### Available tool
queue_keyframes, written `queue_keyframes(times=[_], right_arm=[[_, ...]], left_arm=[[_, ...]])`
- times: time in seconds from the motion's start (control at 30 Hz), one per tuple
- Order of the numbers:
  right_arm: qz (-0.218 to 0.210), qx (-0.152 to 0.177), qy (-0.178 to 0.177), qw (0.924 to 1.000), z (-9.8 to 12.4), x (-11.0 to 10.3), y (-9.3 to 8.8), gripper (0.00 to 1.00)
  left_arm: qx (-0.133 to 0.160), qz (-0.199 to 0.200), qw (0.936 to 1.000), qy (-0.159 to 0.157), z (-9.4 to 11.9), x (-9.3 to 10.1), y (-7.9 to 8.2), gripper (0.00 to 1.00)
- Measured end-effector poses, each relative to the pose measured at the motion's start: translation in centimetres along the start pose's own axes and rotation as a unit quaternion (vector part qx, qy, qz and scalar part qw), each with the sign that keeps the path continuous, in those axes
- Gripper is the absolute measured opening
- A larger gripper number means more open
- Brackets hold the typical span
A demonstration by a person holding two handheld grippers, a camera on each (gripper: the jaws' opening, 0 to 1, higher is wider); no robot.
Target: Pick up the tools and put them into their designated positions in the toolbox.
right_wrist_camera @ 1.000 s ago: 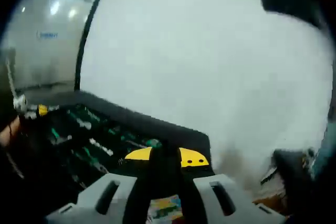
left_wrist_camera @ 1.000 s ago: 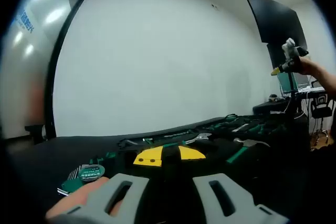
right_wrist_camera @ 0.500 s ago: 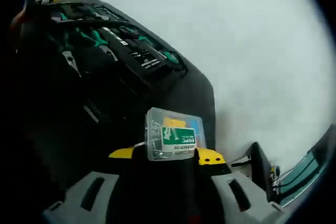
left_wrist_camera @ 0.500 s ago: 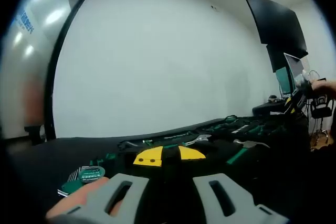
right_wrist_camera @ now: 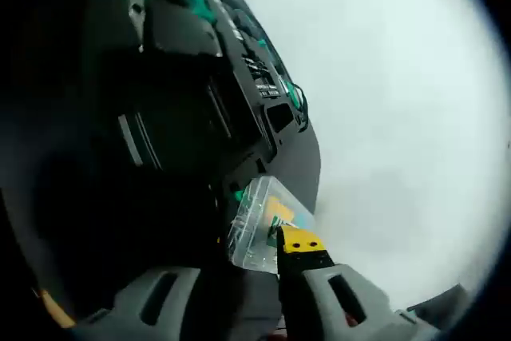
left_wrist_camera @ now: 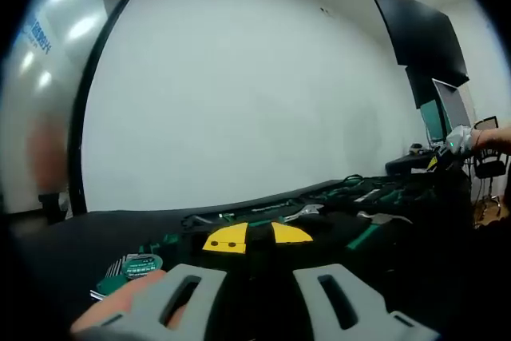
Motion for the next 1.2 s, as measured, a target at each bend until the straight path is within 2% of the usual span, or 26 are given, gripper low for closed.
queue_keyframes(times=[0.07, 0.13, 0.17, 0.2, 0.23, 0.27, 0.33, 0.37, 0.43, 0.5, 0.53, 0.57, 0.67, 0.73, 0.8, 0.87, 0.93, 1.0, 1.03, 1.13, 1.17, 1.2], right_arm=[[0.032, -0.007, -0.02, 0.9993, -0.1, -0.1, 0.0, 0.18], [-0.006, 0.009, -0.033, 0.9994, 0.5, 0.5, 0.2, 0.13], [-0.013, 0.011, -0.028, 0.9995, 1.0, 0.9, 0.3, 0.1], [-0.03, 0.04, -0.002, 0.9988, 1.4, 1.1, 1.2, 0.0], [-0.048, 0.033, -0.009, 0.9982, 2.0, 2.0, 1.1, 0.0], [-0.041, 0.028, -0.007, 0.9987, 2.2, 2.3, 1.1, 0.0], [-0.029, 0.014, 0.025, 0.9992, 1.8, 2.1, 0.8, 0.0], [-0.021, -0.001, 0.019, 0.9996, 1.8, 2.2, 0.6, 0.0], [-0.025, 0.005, 0.02, 0.9995, 1.9, 2.5, 0.4, 0.0], [-0.072, 0.004, 0.026, 0.997, 1.8, 2.6, 0.3, 0.06], [-0.113, 0.024, 0.029, 0.9929, 1.4, 2.6, 0.6, 0.11], [-0.126, 0.03, 0.037, 0.9909, 1.0, 2.5, 0.7, 0.14], [-0.081, 0.025, 0.015, 0.9963, -0.6, 2.8, 0.7, 0.14], [-0.092, 0.004, 0.035, 0.9952, -1.5, 2.5, 0.1, 0.13], [-0.106, 0.003, 0.055, 0.9929, -2.2, 2.5, -0.2, 0.17], [-0.128, -0.004, 0.076, 0.9888, -1.7, 2.4, -0.2, 0.2], [-0.126, -0.006, 0.077, 0.9891, -2.0, 2.7, -0.4, 0.25], [-0.113, -0.001, 0.082, 0.9903, -2.8, 2.7, -0.2, 0.24], [-0.097, 0.001, 0.077, 0.9923, -3.4, 2.7, -0.2, 0.24], [-0.084, -0.004, 0.058, 0.9947, -3.8, 3.1, 0.2, 0.21], [-0.067, -0.03, 0.035, 0.9967, -4.1, 3.3, 0.1, 0.2], [-0.049, -0.021, 0.026, 0.9982, -4.2, 3.1, 0.3, 0.18]], left_arm=[[0.003, 0.002, 1.0, 0.001, 0.0, -0.1, 0.1, 0.06], [0.004, 0.003, 1.0, 0.001, 0.0, -0.1, 0.1, 0.06], [0.004, 0.004, 1.0, 0.001, 0.0, -0.1, 0.1, 0.06], [0.003, 0.004, 1.0, 0.0, 0.0, -0.1, 0.1, 0.06], [0.003, 0.003, 1.0, 0.0, 0.0, -0.1, 0.1, 0.06], [0.003, 0.003, 1.0, 0.0, 0.0, -0.1, 0.1, 0.06], [0.003, 0.001, 1.0, 0.0, 0.0, -0.1, 0.1, 0.06], [0.004, 0.0, 1.0, 0.0, 0.0, -0.1, 0.1, 0.06], [0.005, 0.0, 1.0, 0.0, 0.1, 0.0, 0.2, 0.06], [0.005, 0.001, 1.0, 0.001, 0.1, 0.1, 0.2, 0.06], [0.005, 0.001, 1.0, 0.001, 0.1, 0.0, 0.2, 0.06], [0.005, 0.0, 1.0, 0.001, 0.1, 0.0, 0.2, 0.06], [0.005, -0.001, 1.0, 0.002, 0.1, 0.1, 0.2, 0.06], [0.006, 0.001, 1.0, 0.001, 0.1, 0.0, 0.2, 0.06], [0.007, 0.004, 1.0, 0.001, 0.1, -0.1, 0.2, 0.06], [0.008, 0.004, 1.0, 0.001, 0.1, -0.2, 0.2, 0.06], [0.008, 0.003, 1.0, 0.001, 0.1, 0.0, 0.3, 0.06], [0.008, 0.002, 1.0, 0.001, 0.1, 0.0, 0.3, 0.06], [0.009, 0.002, 1.0, 0.001, 0.1, 0.0, 0.3, 0.06], [0.012, 0.005, 0.9999, 0.002, 0.2, -0.2, 0.3, 0.06], [0.012, 0.006, 0.9999, 0.002, 0.2, -0.1, 0.4, 0.06], [0.013, 0.007, 0.9999, 0.002, 0.2, -0.1, 0.4, 0.06]])
Point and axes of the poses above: the point that each gripper's makers call its tool centre point, and the gripper's own axes: z roughly backward along the fingers, x roughly to its right, y roughly out of its top, the point moved 6 cm from there along z, roughly backward along the fingers, and after that the axes turned 3 degrees about -x, right-handed, at the moved point
